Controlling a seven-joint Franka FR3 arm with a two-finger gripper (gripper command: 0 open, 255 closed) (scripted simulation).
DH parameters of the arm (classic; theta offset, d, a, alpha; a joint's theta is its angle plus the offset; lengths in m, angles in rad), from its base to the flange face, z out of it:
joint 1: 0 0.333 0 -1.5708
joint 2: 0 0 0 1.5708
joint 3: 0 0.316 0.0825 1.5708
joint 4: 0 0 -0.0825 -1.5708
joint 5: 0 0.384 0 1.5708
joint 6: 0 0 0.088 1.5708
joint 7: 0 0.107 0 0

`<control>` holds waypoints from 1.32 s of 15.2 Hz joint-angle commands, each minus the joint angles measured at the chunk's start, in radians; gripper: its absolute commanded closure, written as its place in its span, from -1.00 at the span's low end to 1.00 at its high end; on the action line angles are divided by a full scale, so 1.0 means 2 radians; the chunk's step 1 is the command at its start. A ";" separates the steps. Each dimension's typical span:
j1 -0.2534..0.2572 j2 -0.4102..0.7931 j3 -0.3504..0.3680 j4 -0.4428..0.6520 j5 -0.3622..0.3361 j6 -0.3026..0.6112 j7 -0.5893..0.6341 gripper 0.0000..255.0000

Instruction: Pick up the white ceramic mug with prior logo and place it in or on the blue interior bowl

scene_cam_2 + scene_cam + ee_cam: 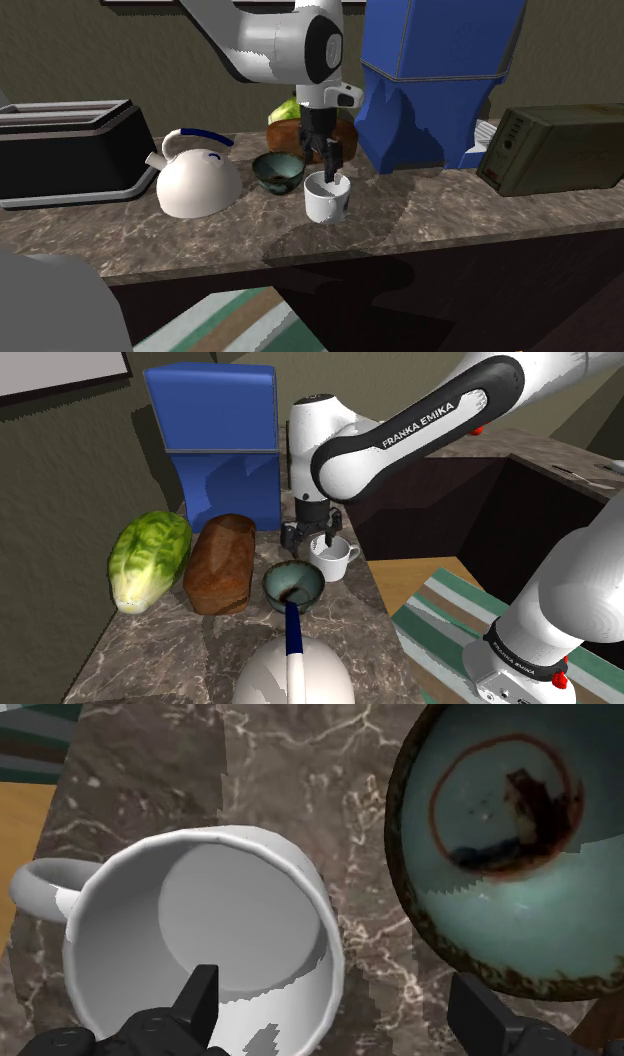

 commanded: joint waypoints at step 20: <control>0.002 0.009 0.001 -0.009 -0.003 0.007 0.002 1.00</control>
